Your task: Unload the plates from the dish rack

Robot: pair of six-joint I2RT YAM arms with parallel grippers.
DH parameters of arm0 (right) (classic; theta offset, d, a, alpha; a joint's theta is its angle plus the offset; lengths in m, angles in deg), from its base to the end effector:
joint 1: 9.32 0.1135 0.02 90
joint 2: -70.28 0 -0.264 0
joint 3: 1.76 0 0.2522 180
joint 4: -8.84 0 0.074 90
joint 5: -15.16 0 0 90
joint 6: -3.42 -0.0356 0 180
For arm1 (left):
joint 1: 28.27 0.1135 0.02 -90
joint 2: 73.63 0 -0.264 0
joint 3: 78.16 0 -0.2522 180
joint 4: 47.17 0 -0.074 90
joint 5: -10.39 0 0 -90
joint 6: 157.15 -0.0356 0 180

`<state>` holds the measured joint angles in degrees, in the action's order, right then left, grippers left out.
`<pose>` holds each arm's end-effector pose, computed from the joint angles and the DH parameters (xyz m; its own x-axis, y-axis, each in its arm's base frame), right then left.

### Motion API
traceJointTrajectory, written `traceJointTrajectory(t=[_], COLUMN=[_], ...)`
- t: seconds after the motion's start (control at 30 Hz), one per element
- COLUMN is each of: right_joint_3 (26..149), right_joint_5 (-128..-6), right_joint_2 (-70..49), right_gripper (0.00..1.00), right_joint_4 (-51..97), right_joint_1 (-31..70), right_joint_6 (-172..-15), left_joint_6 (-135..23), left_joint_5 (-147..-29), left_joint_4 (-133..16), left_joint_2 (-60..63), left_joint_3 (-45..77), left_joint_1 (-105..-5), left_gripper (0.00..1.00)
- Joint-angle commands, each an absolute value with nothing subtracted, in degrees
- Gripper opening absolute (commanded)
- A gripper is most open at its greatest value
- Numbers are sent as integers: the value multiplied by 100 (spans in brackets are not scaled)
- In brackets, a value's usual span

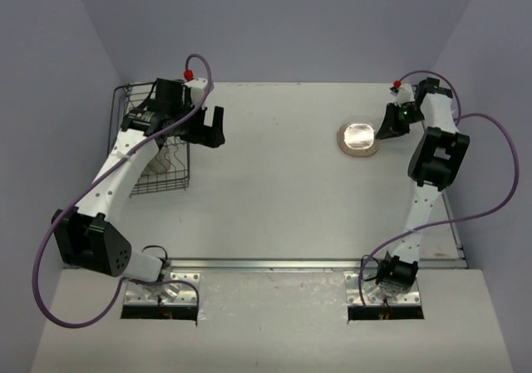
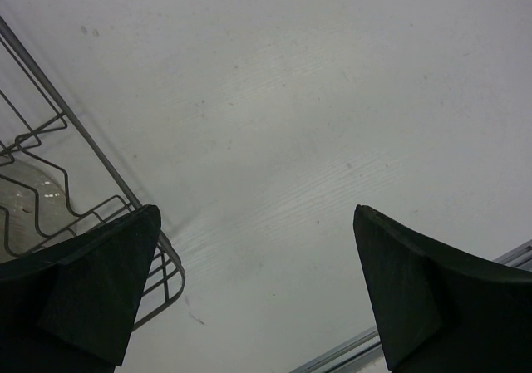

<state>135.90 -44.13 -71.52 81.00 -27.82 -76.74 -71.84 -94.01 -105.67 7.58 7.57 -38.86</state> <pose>0.4835 -0.1426 0.1569 -0.9348 0.1578 -0.3181 -0.0017 0.8938 0.4484 0.2947 -0.0641 0.3541 -0.6695 0.2057 -0.7138 0.4056 0.9062 -0.1192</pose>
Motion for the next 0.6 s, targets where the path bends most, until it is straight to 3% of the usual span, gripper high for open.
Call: traceJointTrajectory(t=[0.0,0.03,0.13,0.4,0.47,0.57], right_joint_3=[13808,13821,13795,13718,13589,13188], right_joint_5=[-4521,-4540,-4548,-4480,-4424,-4162], right_joint_2=[-7025,-6983,-6794,-5973,-5685,-5060], right_gripper=[38,49,63,66,66,66], right_joint_4=[7985,7991,7991,7973,7877,7881], right_joint_1=[-2711,-2699,-2690,-2646,-2630,-2464], right_joint_6=[-7723,-7735,-7769,-8010,-8164,-8108], left_joint_6=[-7199,-7199,-7139,-6614,-6559,-6544], left_joint_5=[-9370,-9333,-9181,-8288,-7758,-6726], left_joint_4=[-10347,-10347,-10296,-10032,-10037,-10057], left_joint_2=[489,477,417,141,116,178], left_joint_3=[764,758,774,872,872,849], left_joint_1=[-3917,-3917,-3908,-3280,-3166,-2923], left_gripper=[100,100,100,97,93,67])
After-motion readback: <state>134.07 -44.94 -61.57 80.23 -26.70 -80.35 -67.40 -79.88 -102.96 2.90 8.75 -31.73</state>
